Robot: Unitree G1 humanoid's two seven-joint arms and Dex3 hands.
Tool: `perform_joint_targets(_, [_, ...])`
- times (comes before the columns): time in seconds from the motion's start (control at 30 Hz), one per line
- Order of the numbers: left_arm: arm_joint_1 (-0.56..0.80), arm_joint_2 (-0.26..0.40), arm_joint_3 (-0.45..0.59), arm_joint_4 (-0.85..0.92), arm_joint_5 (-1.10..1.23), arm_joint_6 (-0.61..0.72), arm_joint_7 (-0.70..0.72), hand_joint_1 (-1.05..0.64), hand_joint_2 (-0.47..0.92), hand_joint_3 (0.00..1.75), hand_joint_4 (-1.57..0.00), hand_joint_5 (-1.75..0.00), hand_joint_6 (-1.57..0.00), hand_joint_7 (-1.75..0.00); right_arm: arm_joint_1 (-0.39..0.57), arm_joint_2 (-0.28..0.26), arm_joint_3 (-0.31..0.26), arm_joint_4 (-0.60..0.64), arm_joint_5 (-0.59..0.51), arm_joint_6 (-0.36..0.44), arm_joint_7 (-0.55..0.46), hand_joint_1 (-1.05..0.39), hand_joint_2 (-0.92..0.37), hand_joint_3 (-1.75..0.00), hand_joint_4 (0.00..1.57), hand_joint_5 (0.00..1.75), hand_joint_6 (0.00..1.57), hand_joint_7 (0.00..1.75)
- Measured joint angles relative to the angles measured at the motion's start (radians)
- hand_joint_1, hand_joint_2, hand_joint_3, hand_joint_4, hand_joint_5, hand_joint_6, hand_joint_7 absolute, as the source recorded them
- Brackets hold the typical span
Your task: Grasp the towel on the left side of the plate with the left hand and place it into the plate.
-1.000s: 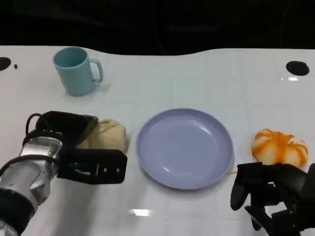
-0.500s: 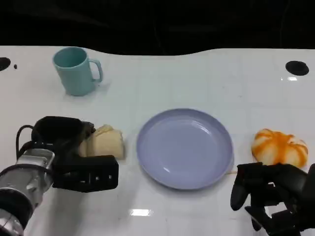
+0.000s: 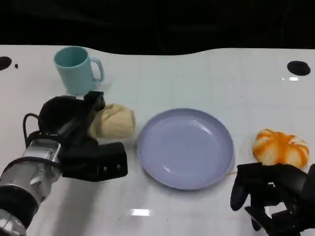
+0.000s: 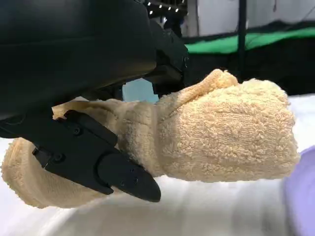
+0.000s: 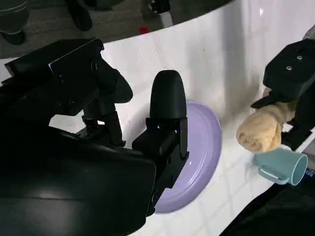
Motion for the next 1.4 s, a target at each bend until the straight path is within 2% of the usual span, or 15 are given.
perform_joint_targets(0.03, [0.005,0.000,0.004,-0.032,-0.002,0.007,-0.006,-0.23,0.92,0.20,-0.78,-1.75,-0.55,-1.67,0.000,0.000,0.000,0.000,0.000,0.000,0.000,0.07,-0.61,-1.05,0.69,1.69,0.67,1.42])
perform_joint_targets(0.1, [0.014,-0.005,0.007,-0.097,-0.003,0.018,-0.017,-0.22,0.91,0.19,-0.79,-1.75,-0.61,-1.52,0.000,0.000,0.000,0.000,0.000,0.000,0.000,0.07,-0.61,-1.05,0.68,1.68,0.67,1.43])
perform_joint_targets(0.17, [0.022,-0.011,0.010,-0.158,-0.004,0.023,-0.028,-0.20,0.90,0.19,-0.80,-1.75,-0.62,-1.56,0.000,0.000,0.000,0.000,-0.001,0.000,0.000,0.07,-0.61,-1.05,0.68,1.68,0.67,1.42])
perform_joint_targets(0.23, [0.029,-0.018,0.010,-0.213,-0.004,0.022,-0.042,-0.22,0.88,0.19,-0.79,-1.75,-0.75,-1.19,0.000,0.000,0.001,0.000,-0.001,0.000,0.000,0.07,-0.61,-1.05,0.69,1.69,0.67,1.43])
perform_joint_targets(0.27, [0.033,-0.022,0.010,-0.239,-0.004,0.020,-0.058,-0.23,0.88,0.19,-0.79,-1.75,-0.79,-1.09,0.000,0.000,0.001,0.000,-0.001,0.000,0.000,0.07,-0.61,-1.05,0.69,1.69,0.67,1.43])
perform_joint_targets(0.33, [0.039,-0.032,0.010,-0.282,-0.007,0.019,-0.092,-0.23,0.86,0.22,-0.78,-1.75,-0.62,-1.59,0.000,0.000,0.001,0.000,-0.001,0.000,0.000,0.07,-0.61,-1.05,0.68,1.70,0.67,1.43])
perform_joint_targets(0.47, [0.039,-0.067,0.009,-0.329,-0.010,0.019,-0.132,-0.20,0.83,0.24,-0.81,-1.75,-0.61,-1.74,0.000,0.000,0.001,0.000,-0.001,0.000,0.000,0.06,-0.61,-1.05,0.68,1.70,0.67,1.43])
perform_joint_targets(0.73, [0.014,-0.172,-0.025,-0.333,0.009,0.082,-0.233,-0.23,0.84,0.30,-0.85,-1.75,-0.61,-1.74,0.000,0.000,0.003,0.000,-0.001,0.000,-0.002,0.07,-0.60,-1.06,0.69,1.70,0.67,1.44])
perform_joint_targets(0.93, [0.003,-0.210,-0.048,-0.356,0.015,0.121,-0.319,-0.24,0.81,0.25,-0.84,-1.75,-0.68,-1.48,0.000,0.003,0.003,-0.003,-0.001,0.001,-0.003,0.07,-0.60,-1.06,0.68,1.70,0.67,1.44])
perform_joint_targets(1.03, [0.003,-0.224,-0.054,-0.357,0.013,0.133,-0.352,-0.21,0.82,0.25,-0.82,-1.75,-0.73,-1.21,0.000,0.004,0.004,-0.010,-0.001,0.002,-0.004,0.06,-0.60,-1.06,0.68,1.70,0.67,1.44])
perform_joint_targets(1.1, [0.003,-0.229,-0.054,-0.357,0.001,0.133,-0.372,-0.24,0.90,0.23,-0.70,-1.45,-0.78,-0.77,0.000,0.004,0.004,-0.012,-0.001,0.005,-0.004,0.06,-0.60,-1.06,0.68,1.70,0.67,1.44])
perform_joint_targets(1.23, [0.002,-0.229,-0.052,-0.357,-0.035,0.126,-0.447,-0.31,0.92,0.17,-0.59,-1.19,-0.67,-0.28,0.000,0.004,0.004,-0.013,-0.001,0.010,-0.004,0.06,-0.60,-1.06,0.68,1.70,0.67,1.43])
perform_joint_targets(1.27, [0.002,-0.228,-0.053,-0.357,-0.037,0.127,-0.466,-0.38,0.92,0.15,-0.50,-0.91,-0.56,-0.14,0.000,0.004,0.004,-0.014,-0.001,0.010,-0.004,0.06,-0.60,-1.06,0.69,1.69,0.67,1.43])
perform_joint_targets(1.37, [0.000,-0.213,-0.063,-0.363,-0.028,0.130,-0.516,-0.54,0.92,0.14,-0.38,-0.41,-0.35,-0.02,0.000,0.004,0.004,-0.014,-0.001,0.010,-0.004,0.06,-0.60,-1.06,0.69,1.69,0.67,1.43])
perform_joint_targets(1.4, [-0.003,-0.205,-0.070,-0.368,-0.022,0.134,-0.537,-0.56,0.92,0.14,-0.36,-0.36,-0.32,-0.01,0.000,0.004,0.004,-0.014,-0.001,0.010,-0.004,0.05,-0.60,-1.06,0.69,1.69,0.67,1.43])
